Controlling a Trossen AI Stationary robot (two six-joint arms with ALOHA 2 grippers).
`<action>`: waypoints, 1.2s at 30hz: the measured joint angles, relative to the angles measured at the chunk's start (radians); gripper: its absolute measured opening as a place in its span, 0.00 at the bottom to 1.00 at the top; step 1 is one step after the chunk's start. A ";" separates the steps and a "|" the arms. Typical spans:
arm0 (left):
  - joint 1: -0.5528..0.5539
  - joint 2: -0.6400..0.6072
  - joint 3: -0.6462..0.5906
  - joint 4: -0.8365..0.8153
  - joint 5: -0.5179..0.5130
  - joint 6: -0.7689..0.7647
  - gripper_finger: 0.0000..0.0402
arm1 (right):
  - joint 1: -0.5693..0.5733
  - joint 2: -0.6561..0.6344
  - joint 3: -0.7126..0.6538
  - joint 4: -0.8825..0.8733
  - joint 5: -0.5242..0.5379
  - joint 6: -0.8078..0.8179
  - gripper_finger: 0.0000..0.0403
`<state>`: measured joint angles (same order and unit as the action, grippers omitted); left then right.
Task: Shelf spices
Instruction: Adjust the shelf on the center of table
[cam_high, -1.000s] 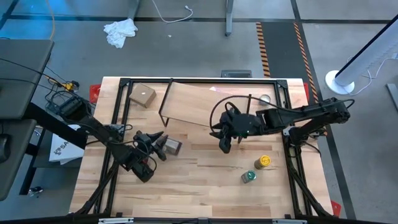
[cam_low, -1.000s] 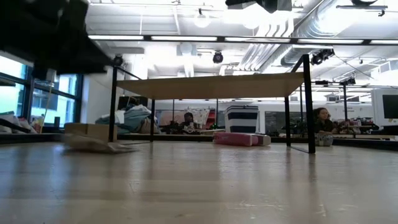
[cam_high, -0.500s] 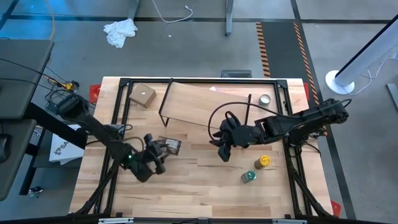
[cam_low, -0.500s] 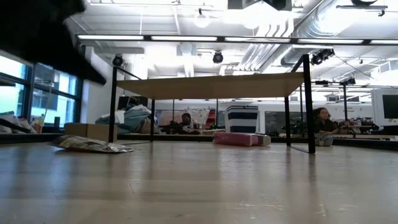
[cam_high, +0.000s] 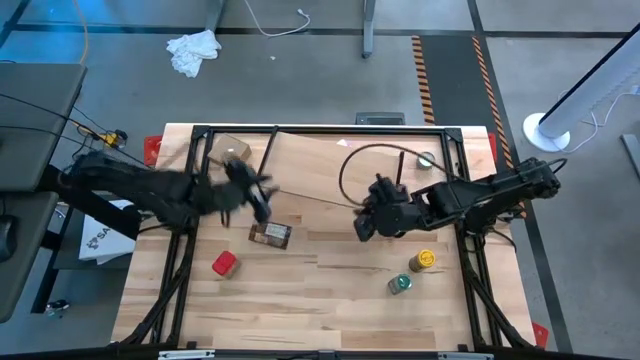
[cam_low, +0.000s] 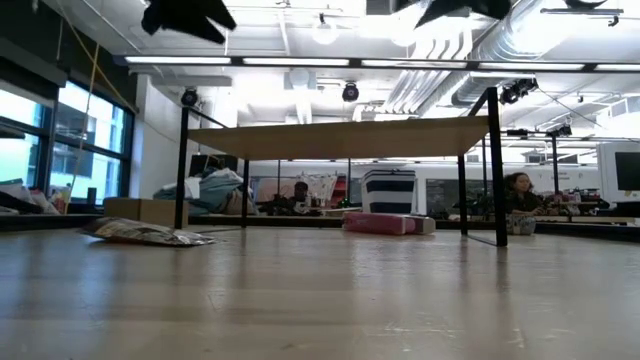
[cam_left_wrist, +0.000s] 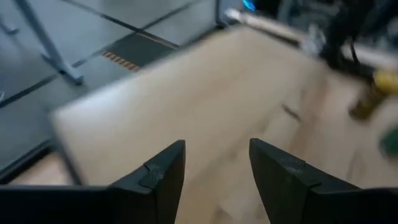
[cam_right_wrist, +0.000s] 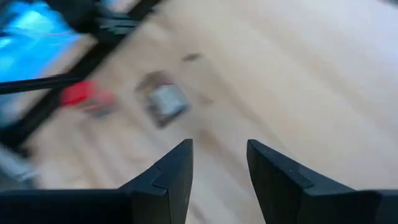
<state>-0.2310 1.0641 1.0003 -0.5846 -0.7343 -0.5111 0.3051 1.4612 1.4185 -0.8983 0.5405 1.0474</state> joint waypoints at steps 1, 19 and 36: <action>0.041 -0.021 0.021 -0.022 0.010 0.007 0.44 | -0.005 0.000 0.011 -0.059 0.019 0.032 0.36; 0.784 0.325 0.306 -0.131 0.484 0.053 0.01 | -0.575 -0.045 0.006 0.080 -0.399 -0.563 0.01; 0.969 0.750 0.673 -0.281 0.661 0.352 0.00 | -0.692 -0.043 0.005 0.156 -0.514 -0.454 0.00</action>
<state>0.7385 1.8145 1.6729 -0.8655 -0.0730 -0.1590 -0.3868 1.4178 1.4239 -0.7425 0.0261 0.5936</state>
